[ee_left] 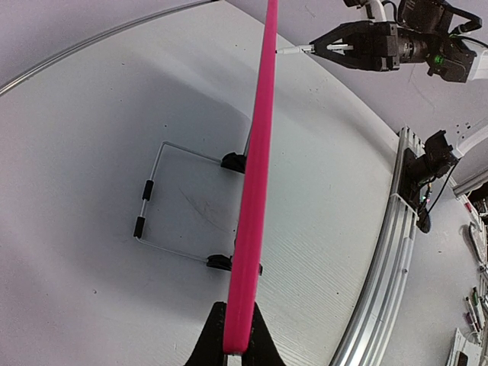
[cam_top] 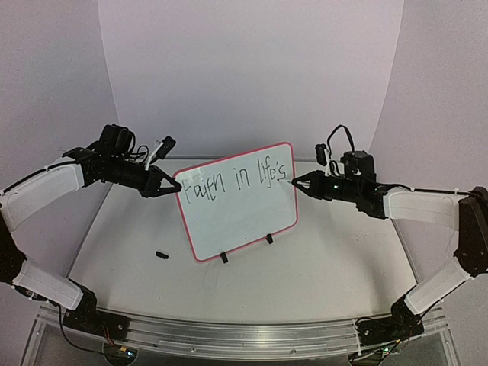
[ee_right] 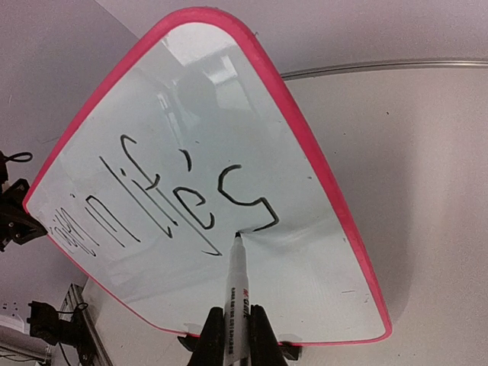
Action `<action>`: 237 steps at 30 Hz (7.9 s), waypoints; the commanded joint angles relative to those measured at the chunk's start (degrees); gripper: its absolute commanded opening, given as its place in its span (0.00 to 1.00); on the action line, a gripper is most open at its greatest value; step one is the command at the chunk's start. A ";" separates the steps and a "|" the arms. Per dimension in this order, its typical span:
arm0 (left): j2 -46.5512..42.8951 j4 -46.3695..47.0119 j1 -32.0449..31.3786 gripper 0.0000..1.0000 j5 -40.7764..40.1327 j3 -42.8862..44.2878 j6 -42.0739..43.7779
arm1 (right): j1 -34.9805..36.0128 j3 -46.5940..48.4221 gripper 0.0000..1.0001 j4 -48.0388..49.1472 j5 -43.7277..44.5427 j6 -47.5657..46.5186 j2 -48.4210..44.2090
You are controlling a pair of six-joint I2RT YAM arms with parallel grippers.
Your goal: Write a sentence on the whiteboard
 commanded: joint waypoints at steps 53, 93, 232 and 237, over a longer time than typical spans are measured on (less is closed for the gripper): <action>0.71 1.21 -0.20 0.00 -3.04 -1.62 -0.65 | 29.64 11.14 0.00 8.52 11.51 -4.22 13.91; 1.42 1.08 -0.20 0.00 -2.87 -1.48 -0.63 | 31.09 15.02 0.00 1.87 14.25 -5.87 21.29; 1.00 0.95 -0.20 0.00 -2.84 -1.48 -0.61 | 28.30 12.33 0.00 3.87 15.11 -3.48 15.21; 1.06 0.94 -0.20 0.00 -2.87 -1.42 -0.59 | 28.29 13.32 0.00 3.89 14.88 -4.03 14.21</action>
